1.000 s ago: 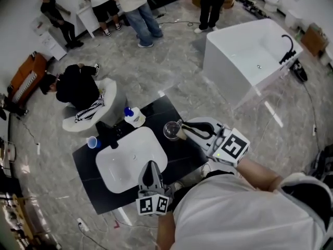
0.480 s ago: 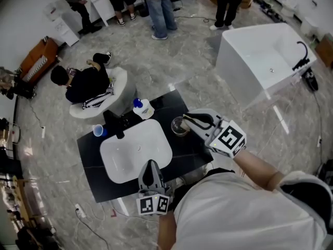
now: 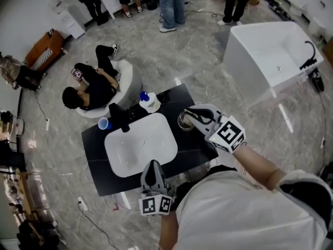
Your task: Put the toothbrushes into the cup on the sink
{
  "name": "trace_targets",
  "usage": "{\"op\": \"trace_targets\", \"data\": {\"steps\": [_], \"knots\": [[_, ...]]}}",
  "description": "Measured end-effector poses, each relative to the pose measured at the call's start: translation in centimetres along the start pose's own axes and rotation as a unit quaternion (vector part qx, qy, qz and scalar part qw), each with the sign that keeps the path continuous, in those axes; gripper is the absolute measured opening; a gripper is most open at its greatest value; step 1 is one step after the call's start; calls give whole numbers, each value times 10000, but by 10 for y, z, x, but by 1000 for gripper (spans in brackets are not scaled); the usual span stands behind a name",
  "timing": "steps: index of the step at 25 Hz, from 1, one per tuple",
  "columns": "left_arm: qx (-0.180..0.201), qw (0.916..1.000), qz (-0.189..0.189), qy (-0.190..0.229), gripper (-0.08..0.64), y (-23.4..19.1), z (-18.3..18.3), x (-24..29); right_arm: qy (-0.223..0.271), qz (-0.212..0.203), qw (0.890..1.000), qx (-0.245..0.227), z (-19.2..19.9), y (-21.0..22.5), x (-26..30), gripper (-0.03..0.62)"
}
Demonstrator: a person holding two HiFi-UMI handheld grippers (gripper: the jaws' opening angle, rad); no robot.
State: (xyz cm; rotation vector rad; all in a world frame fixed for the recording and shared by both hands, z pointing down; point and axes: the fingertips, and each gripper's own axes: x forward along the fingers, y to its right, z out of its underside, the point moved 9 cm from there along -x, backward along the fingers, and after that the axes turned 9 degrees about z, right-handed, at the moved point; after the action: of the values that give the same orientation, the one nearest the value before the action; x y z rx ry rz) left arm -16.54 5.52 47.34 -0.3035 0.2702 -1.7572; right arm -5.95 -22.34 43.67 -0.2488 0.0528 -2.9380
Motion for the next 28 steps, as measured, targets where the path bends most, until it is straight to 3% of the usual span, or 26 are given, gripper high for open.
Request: {"op": "trace_targets", "data": {"steps": [16,28], "knots": [[-74,9999,68,46,3,7,2,-3,-135,44,9998,-152,5,-2,6,60],[-79,9995,-266,-127,3,16,10,-18,-239,-116,9984,-500,29,-4,20,60]]}}
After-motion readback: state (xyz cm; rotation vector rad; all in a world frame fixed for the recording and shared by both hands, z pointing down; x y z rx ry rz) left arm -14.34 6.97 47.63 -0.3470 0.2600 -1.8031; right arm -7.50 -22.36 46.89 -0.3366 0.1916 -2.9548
